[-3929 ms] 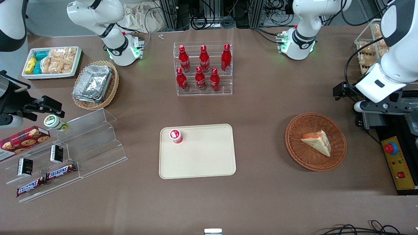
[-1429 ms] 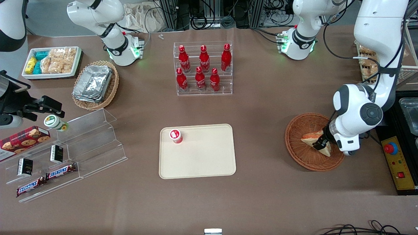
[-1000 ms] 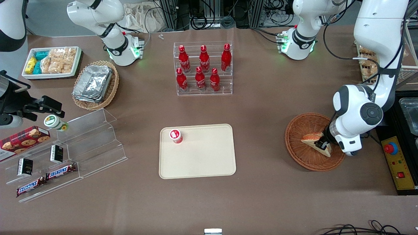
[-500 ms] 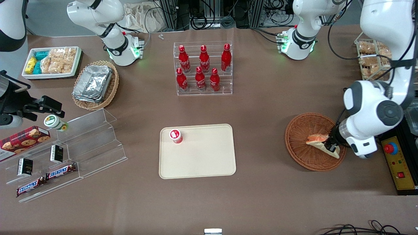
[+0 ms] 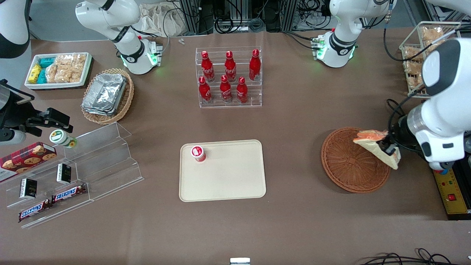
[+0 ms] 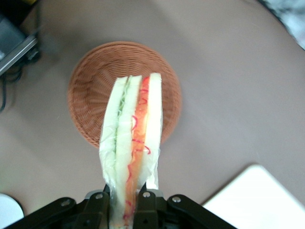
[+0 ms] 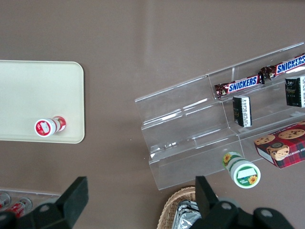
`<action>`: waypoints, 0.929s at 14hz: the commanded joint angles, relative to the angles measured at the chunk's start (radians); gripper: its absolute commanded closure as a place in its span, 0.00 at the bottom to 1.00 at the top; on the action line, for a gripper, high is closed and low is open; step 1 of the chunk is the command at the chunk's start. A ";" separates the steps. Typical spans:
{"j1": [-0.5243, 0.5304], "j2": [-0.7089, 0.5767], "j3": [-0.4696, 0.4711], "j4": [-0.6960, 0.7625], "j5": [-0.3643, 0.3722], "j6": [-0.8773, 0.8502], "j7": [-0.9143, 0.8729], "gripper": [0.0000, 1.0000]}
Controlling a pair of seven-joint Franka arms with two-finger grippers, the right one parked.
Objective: Place sandwich from basket to tray
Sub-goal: 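Carry the sandwich over the cream tray with the left gripper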
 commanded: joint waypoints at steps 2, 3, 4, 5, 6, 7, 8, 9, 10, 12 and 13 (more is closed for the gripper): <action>-0.176 0.096 0.007 0.102 0.010 0.019 0.172 1.00; -0.225 0.118 0.005 0.102 0.011 0.056 0.172 1.00; -0.273 0.153 0.004 0.104 0.011 0.105 0.160 1.00; -0.317 0.193 0.004 0.104 0.013 0.157 0.157 1.00; -0.368 0.240 0.005 0.106 0.022 0.194 0.155 1.00; -0.408 0.292 0.008 0.112 0.024 0.225 0.141 1.00; -0.430 0.344 0.008 0.134 0.024 0.275 0.123 1.00; -0.451 0.400 0.008 0.150 0.025 0.314 0.117 1.00; -0.474 0.443 0.012 0.162 0.027 0.361 0.117 1.00; -0.477 0.509 0.012 0.165 0.025 0.457 0.132 1.00; -0.479 0.538 0.012 0.165 0.031 0.484 0.144 1.00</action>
